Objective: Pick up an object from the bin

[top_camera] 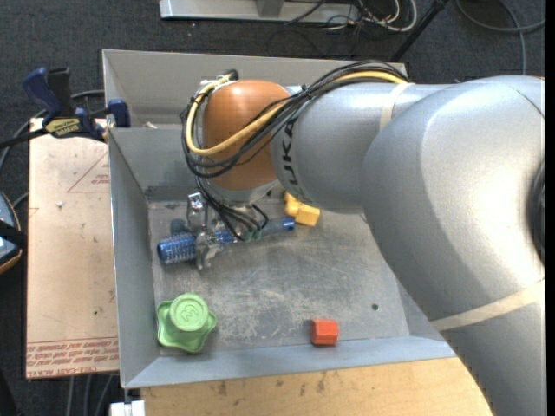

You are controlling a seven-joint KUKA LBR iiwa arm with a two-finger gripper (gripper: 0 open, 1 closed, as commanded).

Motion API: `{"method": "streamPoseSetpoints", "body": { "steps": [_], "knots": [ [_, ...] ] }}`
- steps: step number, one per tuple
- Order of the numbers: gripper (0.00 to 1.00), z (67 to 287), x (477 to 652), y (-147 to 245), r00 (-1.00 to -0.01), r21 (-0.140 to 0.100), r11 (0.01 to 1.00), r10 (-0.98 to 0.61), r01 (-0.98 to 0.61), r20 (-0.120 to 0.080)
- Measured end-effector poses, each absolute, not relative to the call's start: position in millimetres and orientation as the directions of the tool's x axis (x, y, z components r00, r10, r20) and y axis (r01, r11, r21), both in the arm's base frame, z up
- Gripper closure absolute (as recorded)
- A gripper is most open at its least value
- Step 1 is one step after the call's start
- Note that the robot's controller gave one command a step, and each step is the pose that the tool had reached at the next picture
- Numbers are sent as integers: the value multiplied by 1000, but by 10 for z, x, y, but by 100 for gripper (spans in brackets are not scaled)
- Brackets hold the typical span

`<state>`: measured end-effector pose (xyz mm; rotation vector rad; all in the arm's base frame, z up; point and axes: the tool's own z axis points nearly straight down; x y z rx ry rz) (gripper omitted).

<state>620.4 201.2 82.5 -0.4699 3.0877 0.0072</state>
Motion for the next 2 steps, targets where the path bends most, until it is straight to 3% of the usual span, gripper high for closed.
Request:
{"method": "streamPoseSetpoints", "body": {
  "steps": [1,2],
  "knots": [
    [100,1766,6223,2026,-955,1,955,-297,-297,-10],
    [100,1971,6230,2033,-955,1,955,-297,-297,-4]
  ]
}}
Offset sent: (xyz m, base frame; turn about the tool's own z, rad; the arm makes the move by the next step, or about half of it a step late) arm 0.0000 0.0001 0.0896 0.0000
